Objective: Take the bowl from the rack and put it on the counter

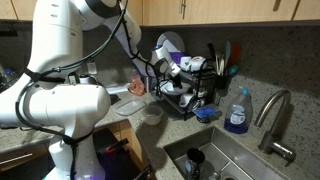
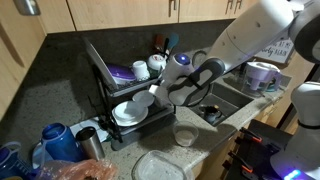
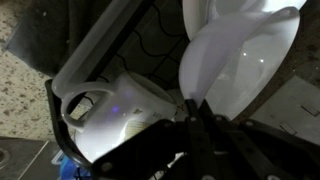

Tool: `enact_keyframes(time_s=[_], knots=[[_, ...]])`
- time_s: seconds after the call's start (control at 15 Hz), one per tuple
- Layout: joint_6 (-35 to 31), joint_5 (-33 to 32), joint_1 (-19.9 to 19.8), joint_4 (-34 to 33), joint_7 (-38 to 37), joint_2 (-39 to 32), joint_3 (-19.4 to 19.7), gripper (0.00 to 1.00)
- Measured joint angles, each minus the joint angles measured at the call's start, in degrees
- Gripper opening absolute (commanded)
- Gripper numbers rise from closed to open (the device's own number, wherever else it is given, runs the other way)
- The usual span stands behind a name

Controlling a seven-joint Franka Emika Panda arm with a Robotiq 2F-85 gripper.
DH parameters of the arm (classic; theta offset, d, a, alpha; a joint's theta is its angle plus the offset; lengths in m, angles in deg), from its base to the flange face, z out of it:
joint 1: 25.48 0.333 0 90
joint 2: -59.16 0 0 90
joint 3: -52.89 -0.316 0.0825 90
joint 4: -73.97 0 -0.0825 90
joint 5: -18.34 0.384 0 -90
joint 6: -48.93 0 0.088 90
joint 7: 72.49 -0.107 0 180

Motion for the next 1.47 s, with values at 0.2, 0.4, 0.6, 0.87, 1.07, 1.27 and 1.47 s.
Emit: enact_keyframes(time_s=[0.2, 0.4, 0.6, 0.87, 1.07, 1.27, 1.47], knots=[[0.00, 0.87, -0.28, 1.49, 0.00, 1.77, -0.51, 0.01], [0.00, 1.05, -1.31, 3.08, 0.09, 4.11, -2.12, 0.01], [0.00, 1.05, -3.22, 4.78, 0.42, 6.63, -4.50, 0.01], [-1.12, 1.02, -4.61, 7.94, 2.83, 12.51, -7.39, 0.01], [-1.13, 0.98, -4.80, 10.49, 5.59, 17.20, -9.06, 0.01], [-1.07, 0.98, -4.81, 13.10, 8.26, 20.84, -10.85, 0.01], [-0.91, 0.88, -4.56, 16.06, 10.89, 23.38, -13.08, 0.01]])
